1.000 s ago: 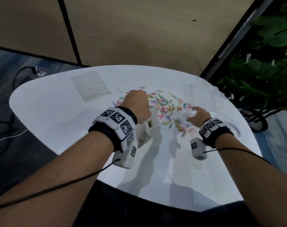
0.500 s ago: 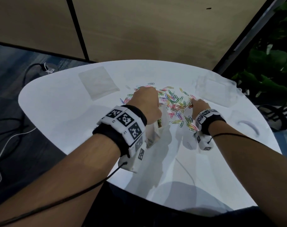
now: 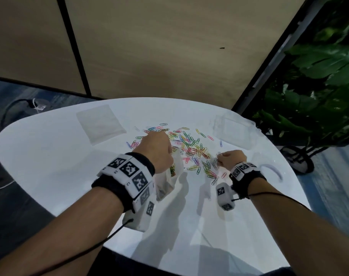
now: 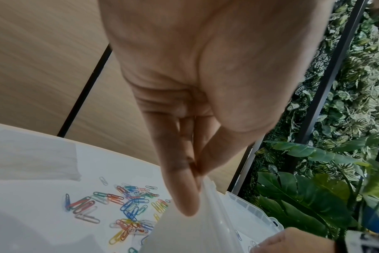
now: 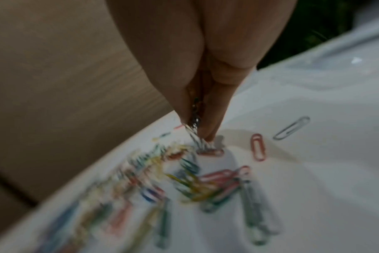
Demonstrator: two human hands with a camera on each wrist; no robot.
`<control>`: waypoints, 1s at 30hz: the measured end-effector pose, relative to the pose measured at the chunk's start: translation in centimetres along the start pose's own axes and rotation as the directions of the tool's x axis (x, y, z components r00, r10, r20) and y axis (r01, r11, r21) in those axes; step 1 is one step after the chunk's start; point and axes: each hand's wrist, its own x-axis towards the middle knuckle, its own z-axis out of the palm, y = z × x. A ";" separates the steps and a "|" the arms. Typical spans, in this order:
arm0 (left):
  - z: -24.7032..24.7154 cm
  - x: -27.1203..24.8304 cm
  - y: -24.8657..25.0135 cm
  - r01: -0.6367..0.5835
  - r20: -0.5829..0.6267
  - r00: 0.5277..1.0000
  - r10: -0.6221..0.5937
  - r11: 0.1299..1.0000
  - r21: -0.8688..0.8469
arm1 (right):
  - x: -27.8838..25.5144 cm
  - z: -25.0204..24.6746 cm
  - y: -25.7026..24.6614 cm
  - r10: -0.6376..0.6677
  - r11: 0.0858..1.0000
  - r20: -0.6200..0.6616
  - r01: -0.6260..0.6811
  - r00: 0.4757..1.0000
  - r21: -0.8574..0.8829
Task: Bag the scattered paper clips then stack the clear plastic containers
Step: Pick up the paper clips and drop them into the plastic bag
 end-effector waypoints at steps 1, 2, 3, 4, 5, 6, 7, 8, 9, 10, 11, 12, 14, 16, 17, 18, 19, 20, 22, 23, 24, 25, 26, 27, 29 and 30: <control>0.0 0.0 0.1 0.005 0.002 1.000 -0.005 1.000 -0.003 | -0.3 -0.5 0.0 0.039 0.973 0.077 -0.056 0.996 0.223; 0.0 -0.1 0.2 0.009 0.003 1.000 -0.009 1.000 -0.006 | -1.0 -1.0 -0.4 0.065 0.893 0.155 -0.127 0.986 0.433; 0.0 -0.1 0.2 0.012 0.003 1.000 -0.012 1.000 -0.008 | -1.9 -1.4 -1.2 0.066 0.774 0.204 -0.179 0.977 0.608; 0.0 -0.2 0.3 0.010 0.001 1.000 -0.010 1.000 -0.012 | -3.0 -2.0 -2.2 0.076 0.649 0.242 -0.232 0.967 0.725; 0.0 -0.2 0.3 0.009 -0.002 1.000 -0.009 1.000 -0.016 | -4.3 -2.4 -3.3 0.068 0.512 0.294 -0.286 0.953 0.810; 0.0 -0.3 0.4 0.008 -0.004 1.000 -0.008 1.000 -0.023 | -5.9 -3.0 -4.5 0.028 0.414 0.357 -0.336 0.934 0.846; 0.0 -0.3 0.5 0.012 -0.007 1.000 -0.012 0.999 -0.033 | -7.4 -3.3 -5.5 -0.029 0.357 0.418 -0.382 0.908 0.853; 0.0 -0.4 0.5 0.018 -0.009 1.000 -0.018 0.999 -0.043 | -8.8 -3.5 -6.4 -0.095 0.353 0.466 -0.408 0.880 0.842; 0.0 -0.4 0.6 0.023 -0.013 1.000 -0.024 0.998 -0.053 | -10.1 -3.4 -7.1 -0.155 0.380 0.499 -0.415 0.853 0.827; 0.0 -0.5 0.7 0.026 -0.015 1.000 -0.027 0.998 -0.062 | -11.2 -3.0 -7.5 -0.197 0.431 0.515 -0.398 0.834 0.810; 0.1 -0.5 0.8 0.027 -0.020 0.999 -0.028 0.997 -0.069 | -12.2 -2.6 -7.9 -0.232 0.482 0.514 -0.361 0.826 0.798; 0.2 -0.6 0.9 0.028 -0.022 0.999 -0.029 0.997 -0.073 | -12.9 -1.9 -8.1 -0.255 0.540 0.496 -0.303 0.830 0.785; 0.3 -0.8 1.1 0.026 -0.018 0.999 -0.027 0.996 -0.080 | -13.5 -0.1 -8.3 -0.280 0.664 0.421 -0.142 0.863 0.734; 0.5 -1.0 1.2 0.024 -0.009 1.000 -0.025 0.996 -0.091 | -13.7 1.6 -8.3 -0.302 0.793 0.296 0.066 0.906 0.606; 0.5 -1.0 1.2 0.019 -0.008 1.000 -0.020 0.996 -0.091 | -13.9 2.1 -8.5 -0.336 0.831 0.249 0.161 0.909 0.532; 0.5 -1.0 1.2 0.013 -0.008 1.000 -0.014 0.996 -0.086 | -14.2 2.5 -8.8 -0.376 0.855 0.212 0.249 0.902 0.455; 0.5 -1.0 1.2 0.008 -0.006 1.000 -0.009 0.997 -0.081 | -14.4 2.7 -9.1 -0.424 0.865 0.176 0.339 0.888 0.370; 0.5 -1.0 1.2 0.006 -0.001 1.000 -0.006 0.997 -0.077 | -14.6 2.7 -9.5 -0.473 0.861 0.141 0.423 0.869 0.281; 0.4 -0.9 1.1 0.003 0.006 1.000 -0.003 0.998 -0.069 | -15.4 2.4 -10.4 -0.566 0.824 0.117 0.557 0.816 0.101; 0.3 -0.9 1.1 0.001 0.007 1.000 -0.001 0.998 -0.067 | -15.5 2.3 -10.6 -0.606 0.793 0.141 0.608 0.782 0.038; 0.3 -0.9 1.0 -0.001 0.008 1.000 0.002 0.998 -0.068 | -15.5 2.3 -10.7 -0.635 0.765 0.183 0.644 0.750 0.017; 0.2 -0.8 1.0 -0.002 0.007 1.000 0.002 0.998 -0.069 | -15.3 2.2 -10.7 -0.643 0.753 0.233 0.658 0.729 0.019; 0.2 -0.8 0.9 -0.002 0.005 1.000 0.002 0.998 -0.069 | -15.1 2.0 -10.6 -0.643 0.749 0.276 0.662 0.715 0.032; 0.1 -0.7 0.9 -0.001 0.001 1.000 0.001 0.998 -0.067 | -14.9 1.7 -10.4 -0.645 0.747 0.301 0.663 0.702 0.055; 0.0 -0.7 0.7 0.003 -0.014 1.000 -0.003 0.998 -0.061 | -14.4 0.9 -10.2 -0.662 0.747 0.281 0.640 0.695 0.178; 0.0 -0.7 0.6 0.006 -0.019 1.000 -0.007 0.998 -0.060 | -13.9 0.4 -9.9 -0.641 0.764 0.255 0.569 0.724 0.304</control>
